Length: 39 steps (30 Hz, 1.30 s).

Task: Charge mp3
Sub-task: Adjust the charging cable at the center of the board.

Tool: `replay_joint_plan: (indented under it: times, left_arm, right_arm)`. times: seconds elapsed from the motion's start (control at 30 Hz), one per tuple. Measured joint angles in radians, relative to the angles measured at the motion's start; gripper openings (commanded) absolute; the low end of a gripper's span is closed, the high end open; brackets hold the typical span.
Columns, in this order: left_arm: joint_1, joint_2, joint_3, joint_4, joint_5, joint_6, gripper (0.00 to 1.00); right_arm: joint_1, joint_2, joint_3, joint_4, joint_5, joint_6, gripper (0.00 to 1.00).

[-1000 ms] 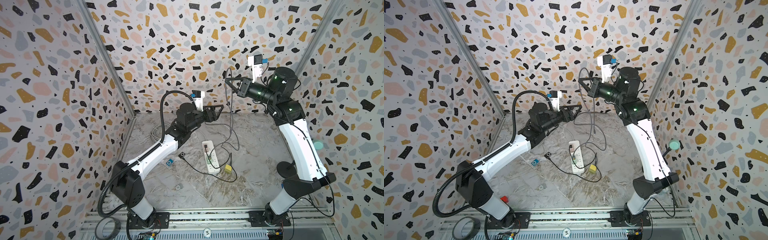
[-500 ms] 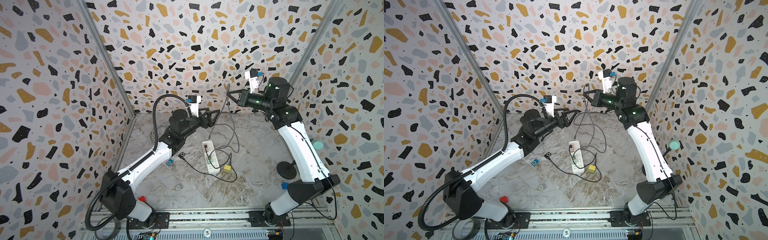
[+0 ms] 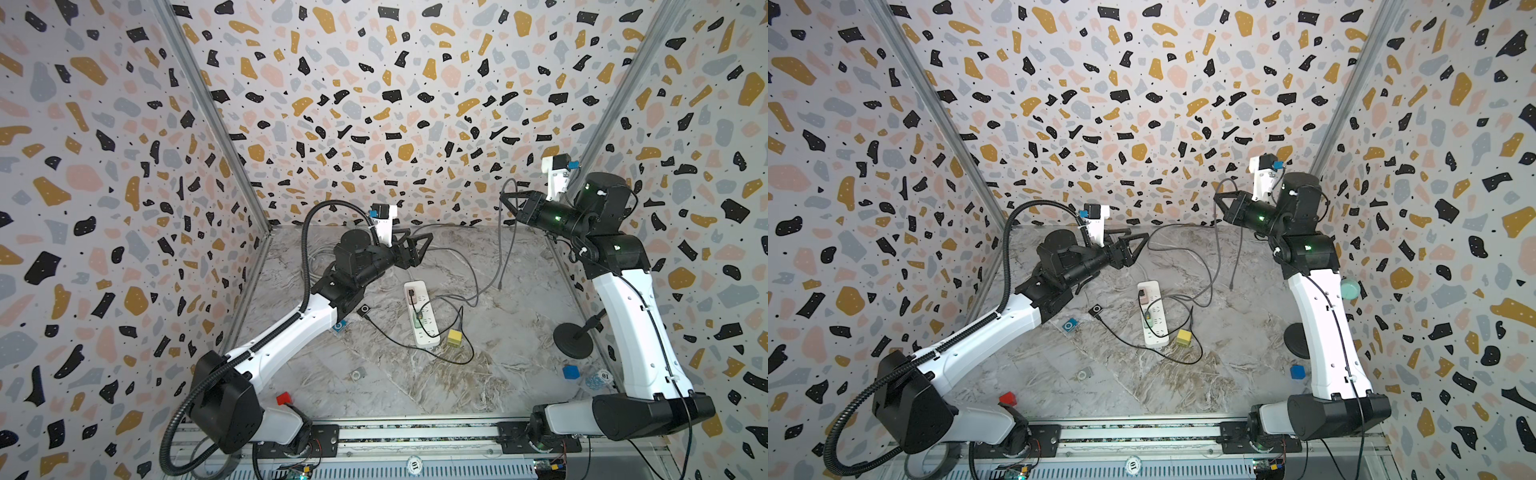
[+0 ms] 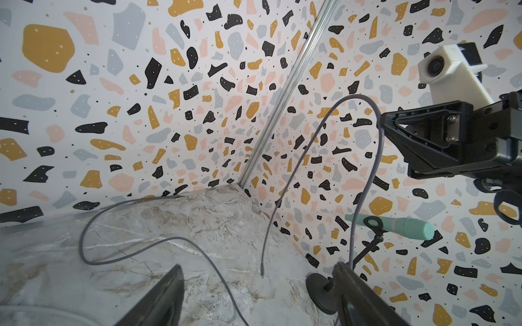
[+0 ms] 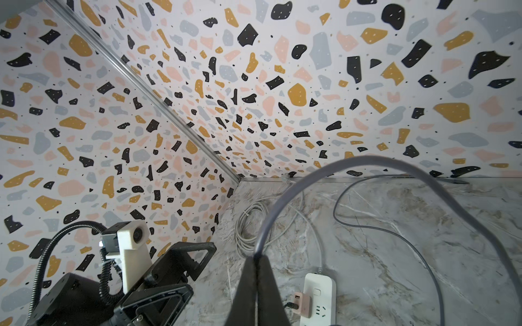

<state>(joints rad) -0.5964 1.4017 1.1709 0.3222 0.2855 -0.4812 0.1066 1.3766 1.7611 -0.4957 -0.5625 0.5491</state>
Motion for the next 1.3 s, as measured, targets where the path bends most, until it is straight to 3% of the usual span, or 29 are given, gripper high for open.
replay_joint_plan:
  times: [0.13, 0.27, 0.3, 0.37, 0.53, 0.6, 0.7, 0.87, 1.0, 1.13, 1.3]
  left_arm:
    - [0.000, 0.000, 0.000, -0.022, -0.007, 0.004, 0.82]
    - [0.000, -0.004, 0.000, -0.058, -0.023, 0.024, 0.82]
    - [0.000, -0.007, 0.000, -0.067, -0.027, 0.028, 0.82]
    - [0.000, -0.015, -0.003, -0.085, -0.035, 0.035, 0.82]
    - [0.000, -0.025, -0.006, -0.120, -0.052, 0.048, 0.83]
    - [0.003, -0.024, -0.005, -0.135, -0.061, 0.050, 0.83]
    - [0.008, -0.013, 0.000, -0.156, -0.068, 0.049, 0.83]
    - [0.013, 0.003, 0.006, -0.201, -0.079, 0.049, 0.83]
    - [0.019, 0.003, 0.006, -0.218, -0.090, 0.048, 0.83]
    - [0.023, -0.011, -0.008, -0.249, -0.110, 0.041, 0.82]
    - [0.025, -0.047, -0.053, -0.274, -0.135, 0.021, 0.82]
  right_arm:
    - [-0.056, 0.000, -0.047, -0.101, 0.142, -0.005, 0.00]
    - [-0.131, -0.030, -0.262, -0.146, 0.286, -0.011, 0.00]
    - [-0.143, -0.032, -0.315, -0.163, 0.320, -0.012, 0.06]
    - [-0.150, -0.030, -0.401, -0.187, 0.374, -0.011, 0.28]
    - [-0.110, -0.021, -0.478, -0.173, 0.429, -0.029, 0.55]
    - [-0.051, 0.000, -0.436, -0.136, 0.435, -0.061, 0.63]
    - [0.056, 0.109, -0.271, -0.089, 0.431, -0.138, 0.67]
    - [0.174, 0.414, 0.044, -0.055, 0.376, -0.336, 0.69]
    - [0.209, 0.692, 0.250, -0.100, 0.388, -0.521, 0.69]
    - [0.216, 0.878, 0.293, -0.123, 0.434, -0.695, 0.69]
    - [0.213, 0.974, 0.294, -0.119, 0.478, -0.843, 0.69]
